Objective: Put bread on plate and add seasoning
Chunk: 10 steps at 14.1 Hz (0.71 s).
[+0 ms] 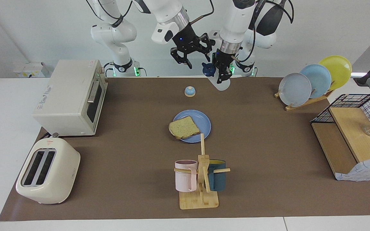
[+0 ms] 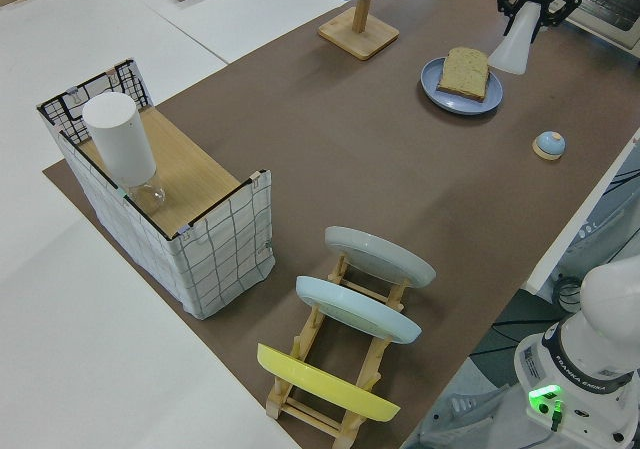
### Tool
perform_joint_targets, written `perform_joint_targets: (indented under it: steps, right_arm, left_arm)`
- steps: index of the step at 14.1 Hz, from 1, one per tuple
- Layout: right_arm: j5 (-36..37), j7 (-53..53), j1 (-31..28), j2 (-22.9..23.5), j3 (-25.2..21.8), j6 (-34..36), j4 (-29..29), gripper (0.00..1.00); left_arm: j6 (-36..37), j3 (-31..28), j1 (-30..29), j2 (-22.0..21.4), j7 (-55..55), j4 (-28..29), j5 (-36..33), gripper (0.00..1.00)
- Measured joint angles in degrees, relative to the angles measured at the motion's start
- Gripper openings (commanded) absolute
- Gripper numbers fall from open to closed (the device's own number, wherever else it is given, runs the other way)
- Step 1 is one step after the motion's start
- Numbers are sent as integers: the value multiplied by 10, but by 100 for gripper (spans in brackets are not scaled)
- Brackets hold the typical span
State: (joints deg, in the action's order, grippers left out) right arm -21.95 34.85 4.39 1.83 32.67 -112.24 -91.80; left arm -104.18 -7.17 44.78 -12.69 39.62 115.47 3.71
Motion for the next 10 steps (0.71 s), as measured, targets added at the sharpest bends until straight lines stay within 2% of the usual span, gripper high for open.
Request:
perform_joint_targets:
  steps: [2, 4, 10]
  right_arm:
    - [16, 1, 0, 7, 5, -10, -8, 73]
    - [42, 1, -2, 10, 5, 1, -7, 65]
    - [49, 2, -2, 9, 17, 88, 19, 62]
  left_arm:
    - [0, 1, 0, 0, 0, 0, 0, 0]
    - [0, 1, 0, 0, 0, 0, 0, 0]
    - [0, 1, 0, 0, 0, 0, 0, 0]
